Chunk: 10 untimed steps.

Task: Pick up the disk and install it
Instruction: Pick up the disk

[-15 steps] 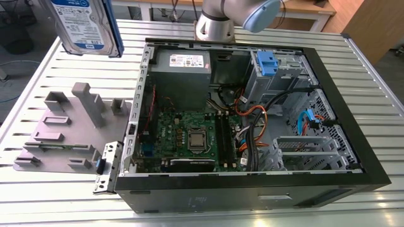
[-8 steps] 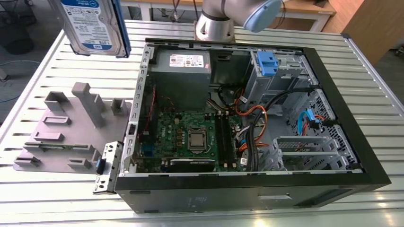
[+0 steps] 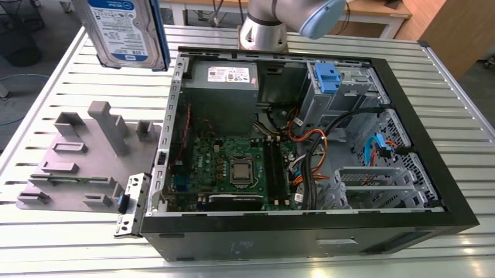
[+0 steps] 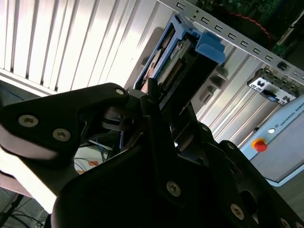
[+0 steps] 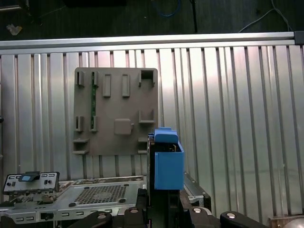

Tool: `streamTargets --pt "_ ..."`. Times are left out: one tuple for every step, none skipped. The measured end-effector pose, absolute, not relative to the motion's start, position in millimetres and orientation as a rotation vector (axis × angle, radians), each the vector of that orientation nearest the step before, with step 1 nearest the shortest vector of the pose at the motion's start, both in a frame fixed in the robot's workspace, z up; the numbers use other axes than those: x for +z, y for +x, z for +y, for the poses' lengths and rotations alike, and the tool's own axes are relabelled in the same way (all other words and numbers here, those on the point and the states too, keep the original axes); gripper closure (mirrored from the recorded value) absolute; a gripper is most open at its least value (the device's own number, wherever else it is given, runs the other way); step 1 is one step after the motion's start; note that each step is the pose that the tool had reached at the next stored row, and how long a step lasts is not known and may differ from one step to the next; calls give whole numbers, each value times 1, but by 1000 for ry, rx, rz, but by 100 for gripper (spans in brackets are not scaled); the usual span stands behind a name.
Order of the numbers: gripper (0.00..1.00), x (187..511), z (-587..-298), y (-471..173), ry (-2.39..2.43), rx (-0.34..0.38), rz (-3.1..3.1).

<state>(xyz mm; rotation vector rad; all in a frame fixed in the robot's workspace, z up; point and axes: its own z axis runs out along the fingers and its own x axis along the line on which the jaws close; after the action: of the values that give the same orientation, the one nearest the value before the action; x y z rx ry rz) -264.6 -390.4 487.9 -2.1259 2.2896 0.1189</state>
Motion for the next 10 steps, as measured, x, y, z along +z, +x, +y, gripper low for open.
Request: streamTargets --pt "65 488 -390 -263 -2126 119 2290" --pt "65 488 -390 -260 -2126 119 2290" --pt "65 488 -390 -258 -2126 119 2290" --pt "65 488 -390 -257 -2126 119 2290" --pt "65 488 -390 -255 -2126 119 2290" --pt "65 488 -390 -252 -2126 119 2290" --pt "65 488 -390 -251 -2126 119 2290" --pt "65 488 -390 -249 -2126 119 2290" --pt "65 488 -390 -247 -2126 119 2290" --pt "65 488 -390 -245 -2126 119 2290"
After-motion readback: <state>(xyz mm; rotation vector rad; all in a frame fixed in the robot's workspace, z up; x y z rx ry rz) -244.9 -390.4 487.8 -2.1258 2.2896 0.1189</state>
